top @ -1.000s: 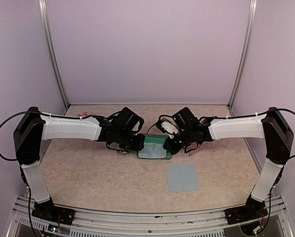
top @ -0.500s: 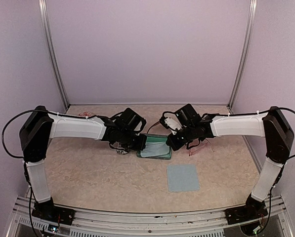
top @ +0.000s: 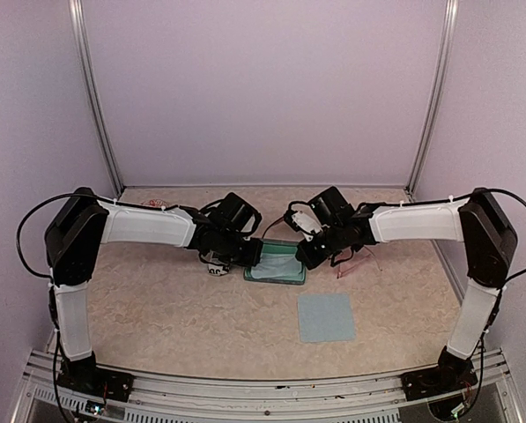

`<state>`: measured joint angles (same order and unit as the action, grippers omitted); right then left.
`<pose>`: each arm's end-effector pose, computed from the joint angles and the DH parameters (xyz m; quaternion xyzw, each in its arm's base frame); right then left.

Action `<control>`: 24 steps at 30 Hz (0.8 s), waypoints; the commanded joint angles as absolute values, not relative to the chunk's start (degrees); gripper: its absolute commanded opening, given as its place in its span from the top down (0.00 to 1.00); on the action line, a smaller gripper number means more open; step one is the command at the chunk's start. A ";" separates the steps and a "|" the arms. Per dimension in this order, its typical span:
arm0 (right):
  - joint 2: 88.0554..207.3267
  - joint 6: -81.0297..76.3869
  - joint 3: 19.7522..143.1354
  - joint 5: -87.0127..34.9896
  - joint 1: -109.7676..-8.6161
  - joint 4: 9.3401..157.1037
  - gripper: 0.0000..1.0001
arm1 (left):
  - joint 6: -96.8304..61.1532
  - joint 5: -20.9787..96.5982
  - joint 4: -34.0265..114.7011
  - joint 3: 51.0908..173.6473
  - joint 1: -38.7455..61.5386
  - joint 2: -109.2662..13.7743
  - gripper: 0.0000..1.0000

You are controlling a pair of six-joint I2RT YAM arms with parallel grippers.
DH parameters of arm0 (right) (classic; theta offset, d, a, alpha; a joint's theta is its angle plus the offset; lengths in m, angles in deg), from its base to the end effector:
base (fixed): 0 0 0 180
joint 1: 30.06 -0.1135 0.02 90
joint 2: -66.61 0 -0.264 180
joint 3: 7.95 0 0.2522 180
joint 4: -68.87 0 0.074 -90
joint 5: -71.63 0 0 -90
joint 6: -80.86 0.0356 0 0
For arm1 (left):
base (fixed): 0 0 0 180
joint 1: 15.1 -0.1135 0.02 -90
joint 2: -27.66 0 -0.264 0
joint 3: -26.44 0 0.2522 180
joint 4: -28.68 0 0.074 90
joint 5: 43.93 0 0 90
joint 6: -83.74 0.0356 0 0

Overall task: Organize the sunglasses
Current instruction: Place the folded cleaning cloth in the sunglasses case.

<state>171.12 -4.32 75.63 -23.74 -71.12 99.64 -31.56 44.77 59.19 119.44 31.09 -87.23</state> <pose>0.2915 0.2584 0.1931 -0.3081 0.8920 0.1685 0.2845 0.2985 -0.3123 0.1721 0.1752 0.9302 -0.1970 0.2553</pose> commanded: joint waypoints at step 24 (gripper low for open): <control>175.02 -2.76 78.89 -22.38 -69.89 100.40 0.80 | -29.64 46.16 59.86 124.31 29.63 -91.45 0.72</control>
